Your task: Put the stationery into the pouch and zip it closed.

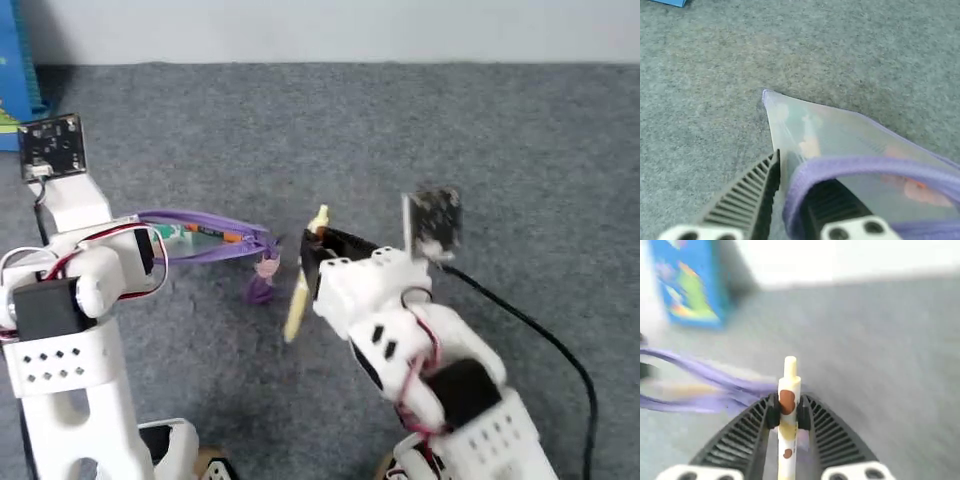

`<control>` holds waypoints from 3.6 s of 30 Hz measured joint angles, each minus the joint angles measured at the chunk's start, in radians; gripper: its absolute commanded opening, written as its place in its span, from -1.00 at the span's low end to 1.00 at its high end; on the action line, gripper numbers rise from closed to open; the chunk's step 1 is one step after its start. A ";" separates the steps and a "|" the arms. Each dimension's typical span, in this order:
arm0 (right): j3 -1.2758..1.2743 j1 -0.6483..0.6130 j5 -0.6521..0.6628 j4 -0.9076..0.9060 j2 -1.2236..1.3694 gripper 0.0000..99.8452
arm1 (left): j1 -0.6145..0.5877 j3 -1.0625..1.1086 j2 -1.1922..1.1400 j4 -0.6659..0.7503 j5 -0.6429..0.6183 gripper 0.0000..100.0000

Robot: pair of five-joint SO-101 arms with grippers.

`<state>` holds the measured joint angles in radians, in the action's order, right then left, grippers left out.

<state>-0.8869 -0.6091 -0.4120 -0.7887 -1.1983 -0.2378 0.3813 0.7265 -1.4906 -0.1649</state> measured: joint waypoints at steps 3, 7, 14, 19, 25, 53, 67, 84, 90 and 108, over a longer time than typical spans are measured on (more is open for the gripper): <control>0.000 -0.066 0.000 0.068 -0.057 -0.98 | 0.000 0.005 0.000 0.000 0.000 -0.97; 0.000 -0.109 0.040 0.193 -0.071 -0.98 | 0.000 0.005 0.000 0.000 0.000 -0.97; 0.000 -0.141 0.084 0.453 -0.077 -0.98 | 0.000 0.005 0.000 0.000 0.000 -0.97; 0.000 -0.141 0.091 0.601 -0.074 -0.98 | 0.000 0.005 0.000 0.000 0.000 -0.97; 0.000 -0.141 0.132 0.721 0.061 -0.98 | 0.000 0.005 0.000 0.000 0.000 -0.97; 0.000 -0.164 0.118 0.083 0.026 -0.66 | 0.000 0.018 0.002 0.000 0.000 -0.97; -0.133 -0.137 0.072 0.137 0.247 -0.70 | 0.000 0.018 0.002 0.000 0.000 -0.97; -0.133 -0.100 0.072 0.414 0.482 -0.96 | 0.000 0.018 0.002 0.000 0.000 -0.97; -0.140 -0.066 0.092 0.419 0.482 -0.98 | 0.000 0.018 0.002 0.000 0.000 -0.97; -0.408 -0.183 0.207 0.011 -0.321 -0.98 | 0.322 0.025 0.002 0.359 0.071 -0.50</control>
<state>-1.2950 -0.7917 -0.2048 -0.7779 -1.5190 0.0844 0.4058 0.7281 -1.1316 -0.0944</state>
